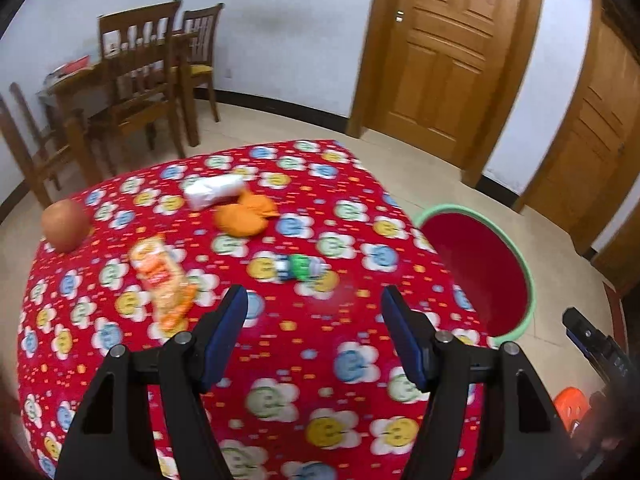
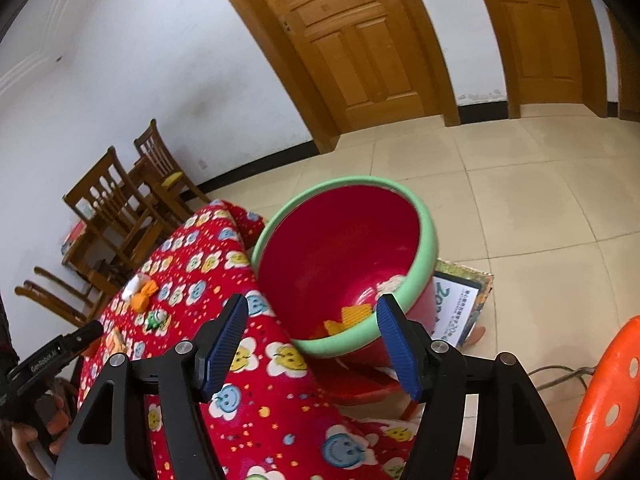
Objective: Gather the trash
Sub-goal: 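Move both grippers back over the table, then grasp the yellow snack packet with the left gripper, then grasp the green toy figure with the right gripper while the left holds the packet, then carry the packet and toy figure in both grippers over the red bucket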
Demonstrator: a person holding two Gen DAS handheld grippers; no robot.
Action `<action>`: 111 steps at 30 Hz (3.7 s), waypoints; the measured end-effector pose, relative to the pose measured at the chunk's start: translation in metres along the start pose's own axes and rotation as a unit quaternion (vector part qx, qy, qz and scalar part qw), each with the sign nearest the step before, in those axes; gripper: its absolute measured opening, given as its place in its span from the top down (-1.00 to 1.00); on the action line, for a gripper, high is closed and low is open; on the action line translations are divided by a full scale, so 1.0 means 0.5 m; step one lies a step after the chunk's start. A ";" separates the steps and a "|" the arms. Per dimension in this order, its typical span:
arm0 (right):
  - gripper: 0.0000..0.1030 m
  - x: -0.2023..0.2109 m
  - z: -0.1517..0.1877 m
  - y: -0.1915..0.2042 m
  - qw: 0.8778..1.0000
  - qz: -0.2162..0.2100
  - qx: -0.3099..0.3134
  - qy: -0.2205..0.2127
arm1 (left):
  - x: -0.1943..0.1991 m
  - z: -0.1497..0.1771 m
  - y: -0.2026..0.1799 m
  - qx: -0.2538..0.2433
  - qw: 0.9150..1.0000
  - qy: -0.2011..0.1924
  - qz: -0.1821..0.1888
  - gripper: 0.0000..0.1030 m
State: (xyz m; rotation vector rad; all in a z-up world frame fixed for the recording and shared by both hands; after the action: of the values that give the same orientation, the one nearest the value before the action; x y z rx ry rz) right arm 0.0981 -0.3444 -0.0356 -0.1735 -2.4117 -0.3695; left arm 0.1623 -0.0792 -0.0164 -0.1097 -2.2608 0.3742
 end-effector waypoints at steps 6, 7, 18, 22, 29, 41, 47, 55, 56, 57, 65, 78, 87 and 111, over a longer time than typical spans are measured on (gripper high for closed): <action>-0.32 -0.011 0.005 0.031 1.000 -0.006 0.015 0.008 | -0.008 -0.016 0.082 0.030 0.999 -0.007 -0.031 -0.34; -0.32 -0.013 0.006 0.036 1.000 -0.007 0.017 0.010 | -0.010 -0.017 0.094 0.035 0.999 -0.008 -0.036 -0.34; -0.32 -0.038 0.011 0.076 0.999 -0.015 0.036 0.025 | -0.061 -0.031 0.215 0.079 0.992 -0.006 -0.100 -0.34; -0.32 -0.045 0.010 0.094 0.998 -0.019 0.045 0.029 | -0.091 -0.037 0.237 0.086 0.991 0.005 -0.104 -0.34; -0.32 -0.057 0.001 0.142 0.996 -0.029 0.074 0.036 | -0.139 -0.050 0.262 0.110 0.988 0.020 -0.106 -0.34; -0.32 -0.103 -0.019 0.237 0.991 -0.048 0.112 0.053 | -0.162 -0.046 0.281 0.119 0.987 0.034 -0.100 0.08; -0.32 -0.140 -0.025 0.291 0.987 -0.055 0.134 0.064 | -0.142 -0.042 0.297 0.127 0.987 0.033 -0.090 0.11; -0.32 -0.219 -0.014 0.378 0.982 -0.065 0.154 0.092 | -0.102 -0.051 0.316 0.132 0.988 0.013 -0.082 0.11; -0.32 -0.225 -0.011 0.387 0.981 -0.067 0.157 0.094 | -0.097 -0.053 0.320 0.134 0.988 0.010 -0.081 0.11; -0.32 -0.235 -0.009 0.399 0.980 -0.068 0.162 0.097 | -0.094 -0.055 0.323 0.137 0.987 0.007 -0.081 0.11; -0.32 -0.316 0.012 0.472 0.970 -0.066 0.197 0.129 | -0.088 -0.058 0.345 0.155 0.985 0.005 -0.078 0.11; 0.02 -0.356 0.019 0.506 0.963 -0.023 0.237 0.123 | -0.096 -0.057 0.345 0.155 0.985 0.005 -0.079 0.11; 0.04 -0.323 0.004 0.479 0.970 -0.044 0.214 0.111 | -0.094 -0.057 0.337 0.152 0.986 0.003 -0.074 0.11; 0.04 -0.164 -0.047 0.140 0.994 0.025 0.088 0.059 | -0.048 -0.035 0.157 0.081 0.997 0.012 -0.009 0.11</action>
State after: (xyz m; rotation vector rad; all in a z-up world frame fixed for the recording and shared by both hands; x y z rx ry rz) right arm 0.1903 -0.2875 -0.0566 -0.1297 -2.3036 -0.1380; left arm 0.1877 -0.0053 -0.0469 -0.0107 -2.1967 0.5416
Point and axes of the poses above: each gripper's, at about its wrist camera, not at the fingertips, and x roughly against the way its jaws point, y to its left, z to its underside, the point moved 6 cm from there along -x, roughly the way its jaws point, and after that the axes turned 15 degrees about x, right-handed, at the moved point
